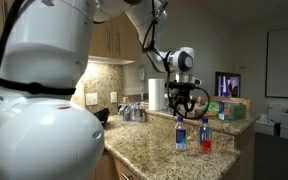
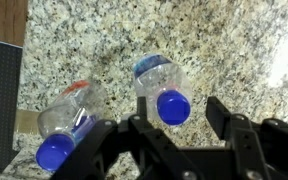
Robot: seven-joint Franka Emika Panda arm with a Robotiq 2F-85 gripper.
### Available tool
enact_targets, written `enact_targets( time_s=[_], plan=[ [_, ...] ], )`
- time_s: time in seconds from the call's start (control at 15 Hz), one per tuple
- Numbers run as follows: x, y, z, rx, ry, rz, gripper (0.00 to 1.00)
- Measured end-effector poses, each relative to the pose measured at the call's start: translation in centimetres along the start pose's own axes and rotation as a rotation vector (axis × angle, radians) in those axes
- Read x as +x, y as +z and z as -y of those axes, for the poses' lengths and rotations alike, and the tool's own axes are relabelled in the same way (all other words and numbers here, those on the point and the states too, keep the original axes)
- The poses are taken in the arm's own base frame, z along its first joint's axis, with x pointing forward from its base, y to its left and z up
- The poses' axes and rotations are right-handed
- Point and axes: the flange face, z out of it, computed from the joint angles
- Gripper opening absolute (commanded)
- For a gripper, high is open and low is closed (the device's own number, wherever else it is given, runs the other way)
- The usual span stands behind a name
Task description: Place two empty water bottles from the right side of the counter into the bin on the floor
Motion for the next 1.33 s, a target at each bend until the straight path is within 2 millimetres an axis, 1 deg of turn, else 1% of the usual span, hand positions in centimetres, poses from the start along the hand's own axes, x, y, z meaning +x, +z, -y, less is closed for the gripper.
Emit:
enact_targets(
  time_s=[0.13, 0.27, 0.33, 0.6, 0.8, 0.93, 1.07, 1.2, 1.33],
  plan=[
    [0.5, 0.6, -0.3, 0.000, 0.005, 0.012, 0.20],
    [1.1, 1.1, -0.6, -0.001, 0.008, 0.021, 0.10],
    [1.3, 1.2, -0.7, -0.001, 0.009, 0.022, 0.14],
    [1.6, 1.1, -0.8, -0.002, 0.010, 0.024, 0.15],
    [1.1, 0.8, -1.8, -0.025, 0.013, 0.052, 0.15],
    [-0.1, -0.1, -3.3, -0.043, 0.024, 0.093, 0.15],
    [-2.1, -1.6, -5.3, -0.046, 0.048, 0.115, 0.15],
    [-4.2, -3.4, -8.2, -0.041, 0.104, 0.097, 0.15],
    [-6.4, -4.9, -12.3, -0.031, 0.188, 0.075, 0.15]
  ],
)
